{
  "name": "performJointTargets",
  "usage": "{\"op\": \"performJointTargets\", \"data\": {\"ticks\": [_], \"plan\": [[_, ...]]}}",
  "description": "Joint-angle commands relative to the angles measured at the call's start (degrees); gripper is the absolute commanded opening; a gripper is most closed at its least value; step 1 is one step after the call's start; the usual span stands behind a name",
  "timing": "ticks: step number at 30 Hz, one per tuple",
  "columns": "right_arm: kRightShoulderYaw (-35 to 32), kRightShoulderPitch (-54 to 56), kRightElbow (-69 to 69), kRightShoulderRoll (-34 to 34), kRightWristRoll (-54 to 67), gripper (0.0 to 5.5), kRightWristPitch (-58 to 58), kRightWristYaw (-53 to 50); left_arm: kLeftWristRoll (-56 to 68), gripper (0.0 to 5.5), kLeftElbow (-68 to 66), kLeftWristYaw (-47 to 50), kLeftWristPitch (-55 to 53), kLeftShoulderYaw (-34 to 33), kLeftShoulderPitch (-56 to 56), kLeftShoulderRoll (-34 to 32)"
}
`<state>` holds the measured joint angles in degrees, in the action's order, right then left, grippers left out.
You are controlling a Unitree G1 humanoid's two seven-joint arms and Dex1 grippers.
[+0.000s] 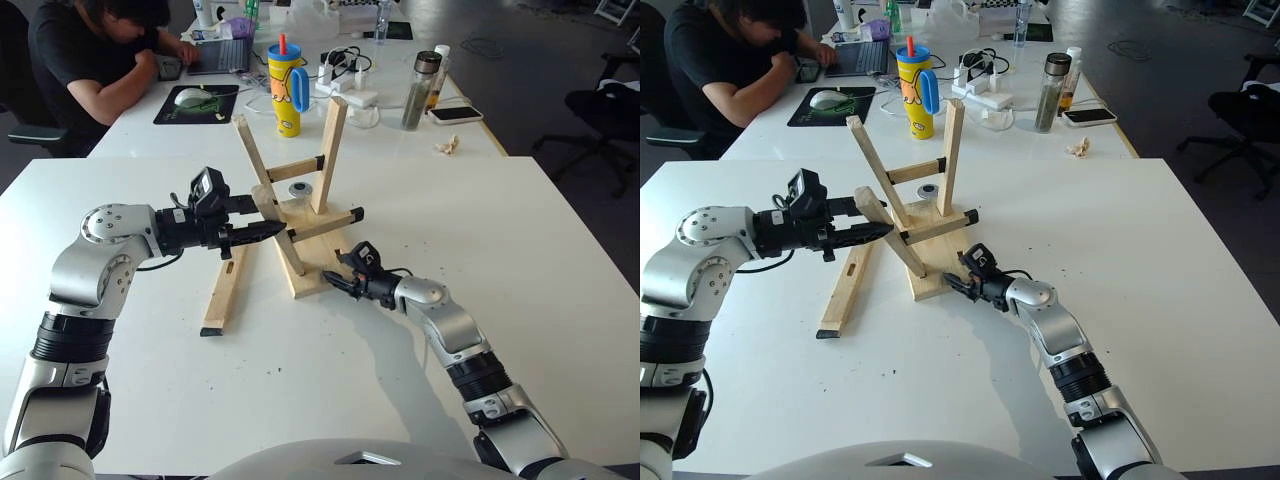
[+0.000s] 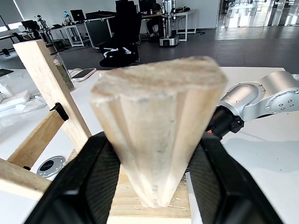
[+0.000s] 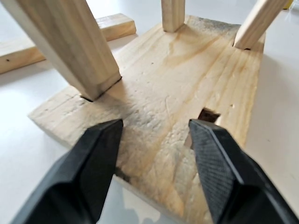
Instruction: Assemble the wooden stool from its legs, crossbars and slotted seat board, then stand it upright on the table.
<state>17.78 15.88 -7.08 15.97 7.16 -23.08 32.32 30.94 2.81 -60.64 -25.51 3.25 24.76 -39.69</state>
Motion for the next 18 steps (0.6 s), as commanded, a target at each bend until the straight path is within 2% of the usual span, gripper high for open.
{"op": "performJointTargets", "data": {"ticks": [1, 7, 14, 18], "plan": [[2.5, -2.3, -3.4, 0.6, -2.5, 2.61, -2.7, 0.7, -9.2, 2.08, -6.1, -0.6, -2.7, 9.6, -7.0, -2.0], [3.4, -2.3, -3.7, 0.5, -3.1, 2.61, -2.3, 0.5, -11.6, 2.08, -6.5, -1.3, 0.5, 14.0, -9.1, -3.8], [3.9, -1.5, -5.4, 0.3, -3.4, 2.61, -2.9, 0.2, -9.9, 2.08, -8.4, -0.2, 1.4, 13.2, -6.4, -3.3], [4.1, -1.1, -6.2, 0.1, -3.6, 2.59, -2.9, -0.2, -6.4, 2.77, -9.5, 1.2, -0.3, 9.0, -3.6, -1.1]]}}
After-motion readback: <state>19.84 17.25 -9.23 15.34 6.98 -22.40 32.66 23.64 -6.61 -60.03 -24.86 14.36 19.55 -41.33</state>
